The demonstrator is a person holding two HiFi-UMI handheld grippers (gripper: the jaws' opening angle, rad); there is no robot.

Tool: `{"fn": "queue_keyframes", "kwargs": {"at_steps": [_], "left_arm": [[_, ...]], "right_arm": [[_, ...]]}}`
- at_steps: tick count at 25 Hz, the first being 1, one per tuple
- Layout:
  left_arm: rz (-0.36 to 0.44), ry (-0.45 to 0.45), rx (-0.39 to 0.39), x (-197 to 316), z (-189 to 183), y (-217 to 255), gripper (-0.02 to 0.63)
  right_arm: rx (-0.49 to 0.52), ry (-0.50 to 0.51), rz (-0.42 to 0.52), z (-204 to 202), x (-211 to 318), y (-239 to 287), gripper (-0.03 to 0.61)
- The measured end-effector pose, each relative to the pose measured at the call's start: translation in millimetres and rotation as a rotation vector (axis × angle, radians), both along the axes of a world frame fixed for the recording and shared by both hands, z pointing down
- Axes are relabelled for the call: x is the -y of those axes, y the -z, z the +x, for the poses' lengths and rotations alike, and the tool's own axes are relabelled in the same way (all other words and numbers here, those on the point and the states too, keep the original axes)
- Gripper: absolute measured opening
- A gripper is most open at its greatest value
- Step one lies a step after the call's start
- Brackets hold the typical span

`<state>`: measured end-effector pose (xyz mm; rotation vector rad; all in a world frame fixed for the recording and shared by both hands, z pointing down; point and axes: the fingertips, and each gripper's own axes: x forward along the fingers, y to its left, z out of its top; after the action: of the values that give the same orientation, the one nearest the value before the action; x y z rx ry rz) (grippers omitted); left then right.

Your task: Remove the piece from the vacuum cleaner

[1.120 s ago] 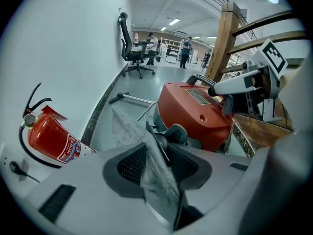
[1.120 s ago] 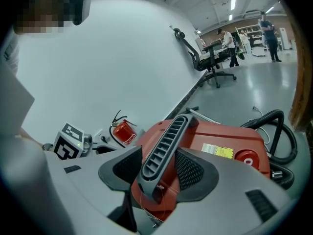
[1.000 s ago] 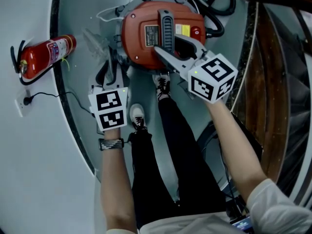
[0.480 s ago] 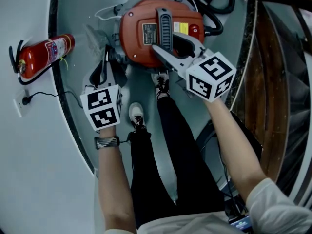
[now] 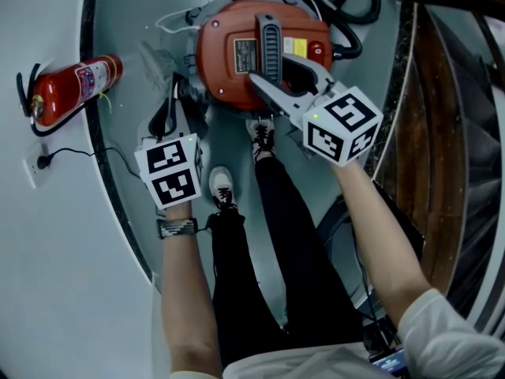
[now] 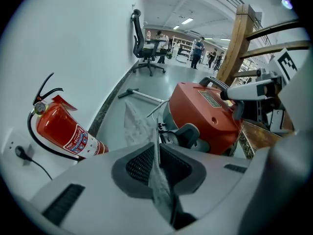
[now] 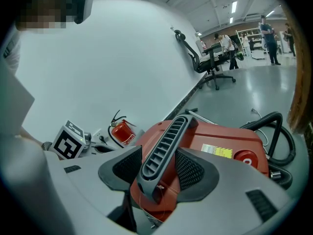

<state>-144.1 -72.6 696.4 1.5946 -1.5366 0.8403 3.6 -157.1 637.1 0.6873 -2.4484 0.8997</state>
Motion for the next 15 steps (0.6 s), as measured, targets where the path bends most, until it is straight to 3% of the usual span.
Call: {"fn": "queue_keyframes", "kwargs": {"at_steps": [6,15], "left_arm": [[0.007,0.057,-0.031,0.2,-3.0,1.3,0.034],[0.015,0.060,0.002,-0.1,-5.6,0.9,0.035]], "right_arm": [[0.001,-0.002,0.003,-0.2,0.6,0.5,0.207],[-0.003,-0.017,0.028,0.2,0.5,1.2,0.209]]}}
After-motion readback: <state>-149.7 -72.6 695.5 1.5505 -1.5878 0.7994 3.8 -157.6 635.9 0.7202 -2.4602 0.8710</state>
